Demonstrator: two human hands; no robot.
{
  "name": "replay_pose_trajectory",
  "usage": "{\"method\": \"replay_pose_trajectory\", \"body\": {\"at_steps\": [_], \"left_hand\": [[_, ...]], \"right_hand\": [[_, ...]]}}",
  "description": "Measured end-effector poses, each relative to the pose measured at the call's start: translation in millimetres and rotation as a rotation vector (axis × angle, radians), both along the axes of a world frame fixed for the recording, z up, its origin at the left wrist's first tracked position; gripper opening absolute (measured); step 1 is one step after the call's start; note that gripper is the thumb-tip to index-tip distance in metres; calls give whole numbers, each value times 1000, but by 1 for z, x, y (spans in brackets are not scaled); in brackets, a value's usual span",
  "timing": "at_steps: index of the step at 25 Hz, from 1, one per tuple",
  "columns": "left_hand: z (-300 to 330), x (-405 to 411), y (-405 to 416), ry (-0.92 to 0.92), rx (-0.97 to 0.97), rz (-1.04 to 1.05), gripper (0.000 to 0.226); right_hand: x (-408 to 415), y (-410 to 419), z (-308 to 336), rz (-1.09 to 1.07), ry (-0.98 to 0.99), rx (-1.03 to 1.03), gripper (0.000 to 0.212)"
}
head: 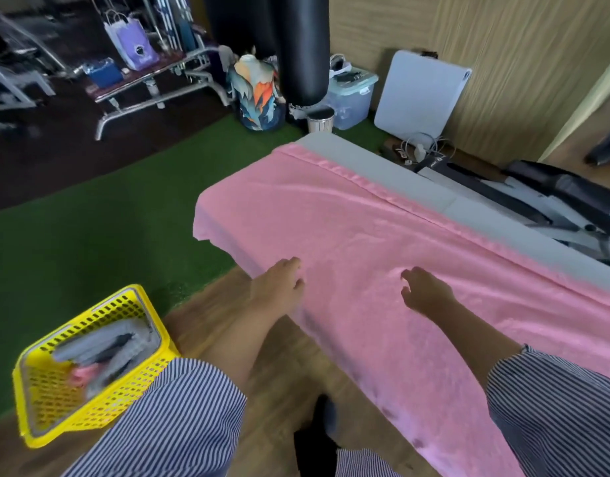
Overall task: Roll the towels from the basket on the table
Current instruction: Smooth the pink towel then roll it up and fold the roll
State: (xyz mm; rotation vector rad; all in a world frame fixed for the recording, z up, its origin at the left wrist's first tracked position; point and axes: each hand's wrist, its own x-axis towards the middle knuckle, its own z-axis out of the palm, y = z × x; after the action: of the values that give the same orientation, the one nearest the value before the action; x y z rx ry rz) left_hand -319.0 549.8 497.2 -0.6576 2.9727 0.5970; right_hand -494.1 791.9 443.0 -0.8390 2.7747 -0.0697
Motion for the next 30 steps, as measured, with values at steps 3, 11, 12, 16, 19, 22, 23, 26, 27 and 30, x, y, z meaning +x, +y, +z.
{"method": "replay_pose_trajectory", "body": {"at_steps": [3,11,12,16,19,22,23,26,27,30], "left_hand": [[5,-50,-61,-32,6,-13,25],[0,-188,-193,28,31,-90,24],[-3,-209,-209,36,37,-119,23],[-15,-307,-266,27,84,-268,19],[-23,-378,-300,17,97,-361,24],[-39,-440,-323,0,75,-444,24],[-45,-457,-328,-8,62,-444,21],[-68,-503,-351,-65,25,-429,36],[-77,-514,-360,-96,8,-421,45],[-96,-521,-379,-127,-21,-419,37]], "right_hand": [[-44,-40,-1,-72,-25,-31,36],[-139,-109,-7,-215,4,33,32],[-150,-117,-8,-240,-1,30,33],[-188,-148,-21,-443,-13,-11,35],[-211,-169,-27,-555,-41,-15,37],[-239,-180,-30,-643,-72,-20,29],[-246,-181,-31,-643,-67,-18,28],[-260,-172,-40,-638,-81,13,31],[-262,-167,-45,-635,-93,37,29],[-264,-153,-55,-627,-64,-16,13]]}}
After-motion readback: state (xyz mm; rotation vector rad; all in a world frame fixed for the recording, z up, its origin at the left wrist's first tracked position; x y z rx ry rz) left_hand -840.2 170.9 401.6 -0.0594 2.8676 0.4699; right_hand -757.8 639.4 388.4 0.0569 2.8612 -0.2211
